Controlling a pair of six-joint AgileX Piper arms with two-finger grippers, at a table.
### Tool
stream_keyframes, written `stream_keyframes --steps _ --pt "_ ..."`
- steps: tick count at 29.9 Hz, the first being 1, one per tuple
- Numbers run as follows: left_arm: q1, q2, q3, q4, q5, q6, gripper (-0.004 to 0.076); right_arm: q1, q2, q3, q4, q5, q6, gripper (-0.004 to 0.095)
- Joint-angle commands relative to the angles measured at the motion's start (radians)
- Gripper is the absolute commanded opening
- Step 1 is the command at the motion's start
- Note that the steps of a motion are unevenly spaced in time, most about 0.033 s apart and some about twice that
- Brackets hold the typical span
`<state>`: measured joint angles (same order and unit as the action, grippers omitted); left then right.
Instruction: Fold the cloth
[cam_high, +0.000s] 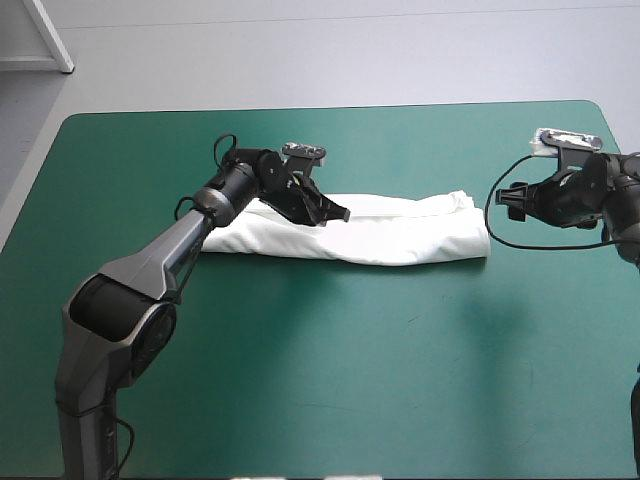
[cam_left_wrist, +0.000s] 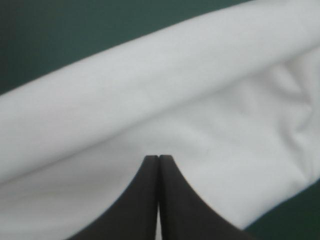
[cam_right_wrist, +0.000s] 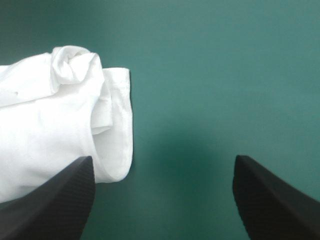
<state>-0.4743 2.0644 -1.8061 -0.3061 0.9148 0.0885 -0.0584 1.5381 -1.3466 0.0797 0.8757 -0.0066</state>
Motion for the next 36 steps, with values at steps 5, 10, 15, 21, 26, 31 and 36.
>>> stream_keyframes --steps 5,10,15,21,26,31,36 --pt "-0.045 0.062 -0.022 -0.022 -0.045 -0.020 -0.0010 -0.027 0.042 -0.029 0.230 -0.009 -0.180 0.0724" --pt "-0.063 0.102 -0.022 -0.018 -0.035 -0.021 -0.0010 -0.027 0.130 -0.029 0.328 -0.004 -0.234 0.0724" --pt "-0.064 0.106 -0.022 -0.018 -0.037 -0.023 -0.0010 -0.027 0.217 -0.029 0.401 -0.016 -0.285 0.0721" --pt "-0.064 0.106 -0.022 -0.018 -0.026 -0.023 -0.0010 -0.027 0.304 -0.029 0.492 -0.039 -0.331 0.0653" --pt "-0.064 0.106 -0.022 -0.018 -0.019 -0.023 -0.0010 -0.027 0.346 -0.029 0.526 -0.032 -0.353 0.0522" --pt "-0.064 0.106 -0.022 -0.018 -0.012 -0.031 -0.0010 -0.027 0.353 -0.029 0.531 -0.013 -0.374 0.0187" --pt "-0.064 0.106 -0.022 -0.020 -0.011 -0.031 -0.0010 -0.027 0.344 -0.032 0.573 -0.013 -0.411 -0.0010"
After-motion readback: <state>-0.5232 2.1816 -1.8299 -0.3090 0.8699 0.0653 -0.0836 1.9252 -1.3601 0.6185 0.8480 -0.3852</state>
